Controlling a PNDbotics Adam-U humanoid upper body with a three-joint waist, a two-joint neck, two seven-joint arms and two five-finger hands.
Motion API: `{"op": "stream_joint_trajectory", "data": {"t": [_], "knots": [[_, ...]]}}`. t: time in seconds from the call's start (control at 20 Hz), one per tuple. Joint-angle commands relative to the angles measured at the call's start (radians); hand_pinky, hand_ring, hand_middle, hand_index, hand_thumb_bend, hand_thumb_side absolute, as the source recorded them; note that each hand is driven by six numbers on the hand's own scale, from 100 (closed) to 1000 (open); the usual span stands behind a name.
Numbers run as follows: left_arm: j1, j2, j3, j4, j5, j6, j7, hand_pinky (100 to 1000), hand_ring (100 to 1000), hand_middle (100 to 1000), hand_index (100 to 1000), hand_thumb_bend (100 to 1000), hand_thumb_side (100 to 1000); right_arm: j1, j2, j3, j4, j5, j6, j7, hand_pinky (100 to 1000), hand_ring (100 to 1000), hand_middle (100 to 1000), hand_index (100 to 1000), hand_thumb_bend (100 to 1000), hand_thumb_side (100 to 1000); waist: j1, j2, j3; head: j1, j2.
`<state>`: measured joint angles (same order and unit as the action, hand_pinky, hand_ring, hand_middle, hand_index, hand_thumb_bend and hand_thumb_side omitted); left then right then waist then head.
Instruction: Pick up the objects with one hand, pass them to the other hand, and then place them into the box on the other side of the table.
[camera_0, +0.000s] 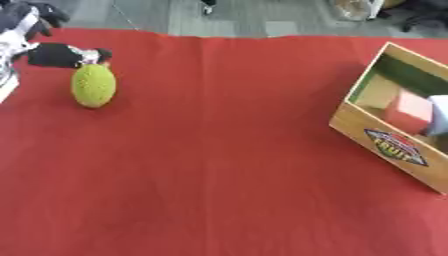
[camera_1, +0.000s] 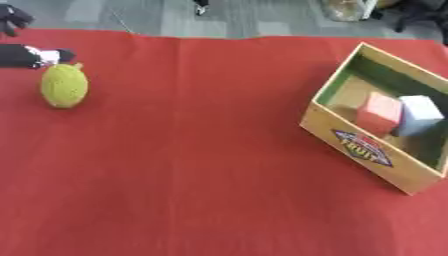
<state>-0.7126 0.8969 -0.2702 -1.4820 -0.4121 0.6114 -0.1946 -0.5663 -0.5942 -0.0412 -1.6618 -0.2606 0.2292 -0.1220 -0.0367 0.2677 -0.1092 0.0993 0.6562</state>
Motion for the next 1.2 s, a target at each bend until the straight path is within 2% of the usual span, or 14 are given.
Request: {"op": "stream_joint_trajectory", "data": {"t": [0.05,0.35,0.55,0.7,0.8,1.2], "knots": [[-0.026,0.030,0.003,0.027,-0.033,-0.013,-0.059,833,785,757,839,804,612,-0.013,-0.038,-0.005,-0.003,0.011,0.000,-0.001,917,860,764,932,100,585,0.002,-0.016,-0.001,0.003,-0.012],[-0.025,0.035,0.012,0.064,-0.098,-0.007,-0.169,832,801,763,839,842,662,-0.010,-0.038,-0.004,0.005,0.031,0.000,-0.008,916,858,763,930,100,577,0.002,-0.017,0.001,0.003,-0.014],[-0.024,0.031,0.030,0.079,-0.144,-0.005,-0.241,833,800,761,831,825,671,-0.007,-0.037,-0.005,0.008,0.038,-0.001,-0.012,916,858,762,929,100,575,0.000,-0.017,0.003,0.001,-0.016],[-0.027,0.025,0.042,0.089,-0.183,-0.002,-0.293,830,800,760,826,794,629,-0.005,-0.035,-0.005,0.009,0.042,-0.001,-0.013,916,857,762,928,100,574,-0.003,-0.017,0.003,0.001,-0.019],[-0.030,0.016,0.054,0.096,-0.212,0.002,-0.326,831,798,757,818,729,589,-0.004,-0.034,-0.005,0.010,0.044,-0.002,-0.014,915,856,761,927,100,572,-0.006,-0.016,0.003,0.002,-0.022],[-0.038,-0.006,0.085,0.094,-0.309,0.025,-0.432,826,793,754,817,684,561,0.000,-0.028,-0.006,0.013,0.049,0.000,-0.014,915,855,760,926,100,572,-0.014,-0.009,0.000,0.007,-0.030]]}}
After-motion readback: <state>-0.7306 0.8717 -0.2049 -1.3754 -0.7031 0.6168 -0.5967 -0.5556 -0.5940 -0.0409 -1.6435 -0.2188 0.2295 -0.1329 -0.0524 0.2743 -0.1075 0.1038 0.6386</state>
